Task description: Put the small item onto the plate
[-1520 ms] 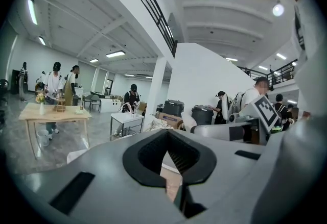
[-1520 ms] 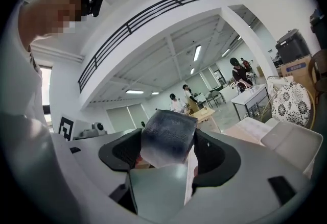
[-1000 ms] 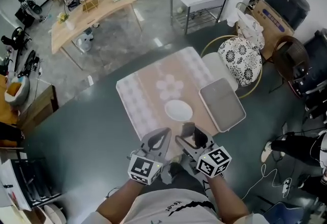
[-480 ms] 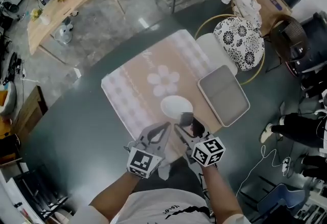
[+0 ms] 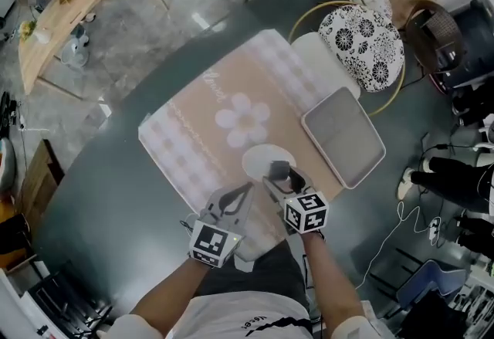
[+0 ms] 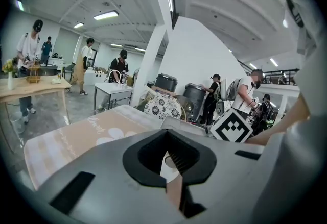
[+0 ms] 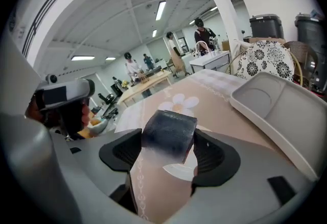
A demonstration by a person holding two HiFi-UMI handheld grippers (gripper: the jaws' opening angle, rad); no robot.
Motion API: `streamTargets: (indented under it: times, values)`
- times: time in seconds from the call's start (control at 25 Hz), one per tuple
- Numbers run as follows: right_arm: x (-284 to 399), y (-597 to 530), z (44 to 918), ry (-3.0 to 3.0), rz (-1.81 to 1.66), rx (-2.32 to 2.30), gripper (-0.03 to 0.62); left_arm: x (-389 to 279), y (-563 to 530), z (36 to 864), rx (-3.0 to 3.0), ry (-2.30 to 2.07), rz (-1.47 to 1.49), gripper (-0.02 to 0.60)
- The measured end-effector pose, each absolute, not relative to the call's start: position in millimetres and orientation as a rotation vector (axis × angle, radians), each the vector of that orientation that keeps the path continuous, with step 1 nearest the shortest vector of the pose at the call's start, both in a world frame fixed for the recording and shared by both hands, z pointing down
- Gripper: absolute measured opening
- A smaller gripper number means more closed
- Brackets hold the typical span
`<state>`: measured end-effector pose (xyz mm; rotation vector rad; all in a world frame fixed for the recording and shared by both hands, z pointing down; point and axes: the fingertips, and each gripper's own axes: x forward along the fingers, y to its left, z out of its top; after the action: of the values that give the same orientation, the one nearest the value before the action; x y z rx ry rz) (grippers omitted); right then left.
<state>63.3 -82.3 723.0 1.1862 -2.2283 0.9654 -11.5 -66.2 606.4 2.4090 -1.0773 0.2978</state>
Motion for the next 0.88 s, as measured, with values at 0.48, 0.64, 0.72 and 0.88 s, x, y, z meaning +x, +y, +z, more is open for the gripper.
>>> streamTargets:
  times: [0.48,0.64,0.72,0.88]
  values:
    - [68.3,-84.9,795.1,-1.908,0.992,1.201,0.334,-11.0,-75.7,639.1,2.398,-0.998,0.329,0.005]
    - [68.6,-85.7,806.9,-1.836,0.975,1.184,0.334,-13.5,-77.3,639.8,2.394,-0.99,0.332,0.005]
    - [68.7,-89.9,810.2,-1.815,0.972,1.187,0.334,-16.2,-78.3,640.9,2.39,-0.99,0.332,0.005]
    - [66.8,-93.4,815.3,-1.784,1.001,1.159,0.336,-19.9,-79.1,641.5,2.372,-0.99,0.33,0.005]
